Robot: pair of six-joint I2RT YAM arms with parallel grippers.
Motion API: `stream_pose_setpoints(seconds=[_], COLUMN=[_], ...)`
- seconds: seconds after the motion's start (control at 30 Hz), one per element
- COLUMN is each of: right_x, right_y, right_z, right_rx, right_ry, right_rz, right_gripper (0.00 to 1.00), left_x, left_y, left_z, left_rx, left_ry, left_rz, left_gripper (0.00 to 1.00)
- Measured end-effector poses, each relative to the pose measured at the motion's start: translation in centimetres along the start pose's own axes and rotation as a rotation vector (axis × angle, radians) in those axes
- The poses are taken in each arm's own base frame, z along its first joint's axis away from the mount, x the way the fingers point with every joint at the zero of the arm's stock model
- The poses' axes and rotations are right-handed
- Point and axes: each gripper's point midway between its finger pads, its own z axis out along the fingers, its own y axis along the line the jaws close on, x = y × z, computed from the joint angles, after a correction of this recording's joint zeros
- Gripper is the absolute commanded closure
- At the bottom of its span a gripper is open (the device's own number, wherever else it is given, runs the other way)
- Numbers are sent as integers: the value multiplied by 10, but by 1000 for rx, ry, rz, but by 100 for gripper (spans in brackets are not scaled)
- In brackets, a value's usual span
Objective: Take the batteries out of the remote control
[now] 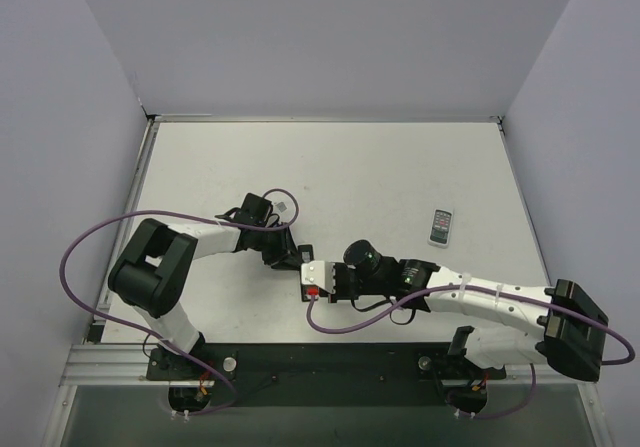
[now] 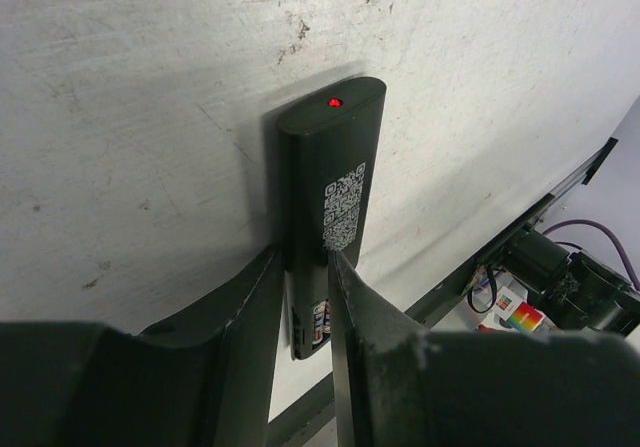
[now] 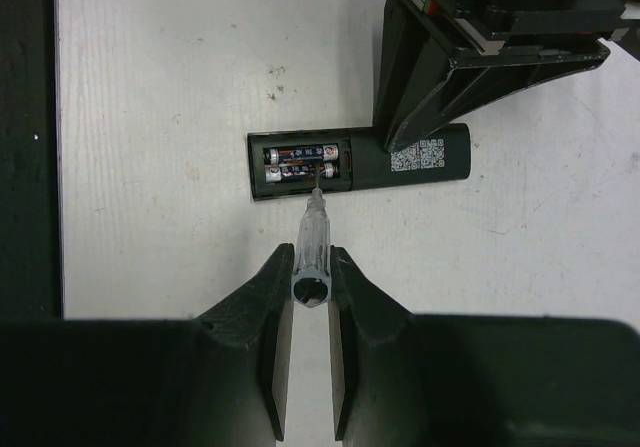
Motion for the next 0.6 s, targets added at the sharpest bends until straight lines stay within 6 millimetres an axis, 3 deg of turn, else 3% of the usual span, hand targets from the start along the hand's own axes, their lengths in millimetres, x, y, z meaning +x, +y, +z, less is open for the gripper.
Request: stream_pose_setpoints(seconds=[0.6], right_x=[0], right_y=[-2], right_z=[6], right_rx=[34], right_ry=[20], right_rz=[13], right_gripper=[100], left_x=[-2], left_y=[-2], left_z=[2], left_rx=[12], left_ry=[-5], left_rz=[1], left_gripper=[69])
